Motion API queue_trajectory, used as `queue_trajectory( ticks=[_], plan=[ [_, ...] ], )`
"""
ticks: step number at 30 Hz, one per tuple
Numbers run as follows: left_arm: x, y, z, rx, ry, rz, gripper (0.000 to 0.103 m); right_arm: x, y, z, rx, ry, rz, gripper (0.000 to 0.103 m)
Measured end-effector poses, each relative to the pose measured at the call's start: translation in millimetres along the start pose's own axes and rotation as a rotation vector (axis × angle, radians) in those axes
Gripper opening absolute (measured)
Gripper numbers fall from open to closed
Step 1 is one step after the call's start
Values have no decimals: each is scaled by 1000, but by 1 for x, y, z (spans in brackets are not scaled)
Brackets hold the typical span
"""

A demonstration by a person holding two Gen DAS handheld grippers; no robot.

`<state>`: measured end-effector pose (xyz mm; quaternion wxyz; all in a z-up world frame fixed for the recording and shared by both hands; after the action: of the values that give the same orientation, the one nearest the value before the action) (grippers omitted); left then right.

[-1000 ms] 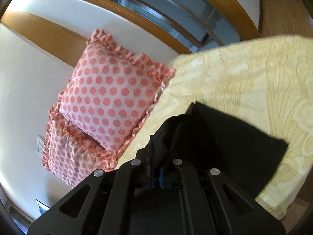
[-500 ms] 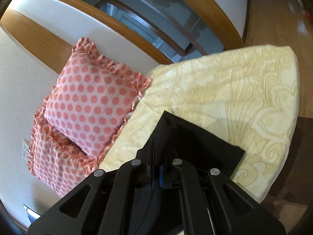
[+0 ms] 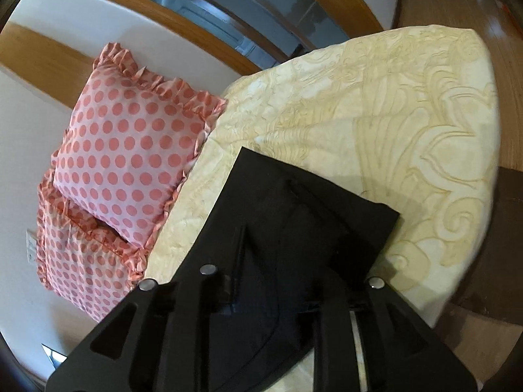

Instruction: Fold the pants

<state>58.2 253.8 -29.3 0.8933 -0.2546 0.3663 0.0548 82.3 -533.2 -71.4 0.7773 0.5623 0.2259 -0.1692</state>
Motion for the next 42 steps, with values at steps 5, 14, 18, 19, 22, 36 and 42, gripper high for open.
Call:
queue_trajectory(
  ticks=[5, 14, 18, 19, 22, 36, 42],
  plan=[
    [5, -7, 1, 24, 17, 3, 28, -31, 16, 22, -29, -103, 73, 2],
    [10, -2, -2, 28, 30, -18, 28, -18, -22, 13, -9, -70, -44, 1],
    [9, 4, -5, 15, 14, -14, 16, -12, -16, 16, -56, -73, -56, 1],
    [9, 6, -7, 12, 10, -15, 14, -12, -15, 16, -64, -72, -60, 1],
    [6, 8, -12, 13, -10, -19, 11, -12, -16, 15, -88, -71, -66, 1],
    [-54, -20, 16, 246, -221, 167, 69, -50, 47, 41, -466, -231, -218, 43],
    [-1, -100, -8, 443, -80, -2, 75, 33, 82, 29, -757, -59, -323, 43]
  ],
)
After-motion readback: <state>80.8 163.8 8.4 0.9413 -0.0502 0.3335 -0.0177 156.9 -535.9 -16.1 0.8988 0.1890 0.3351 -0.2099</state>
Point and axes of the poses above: each gripper's, at about its wrist camera, not at the fingertips, and x roughly the way its jaws point, y to its left, z to its top, the point moved 8 cm from there along x, roughly the way its jaws point, and after that the axes turned 12 degrees about x, right-handed, at the moved point
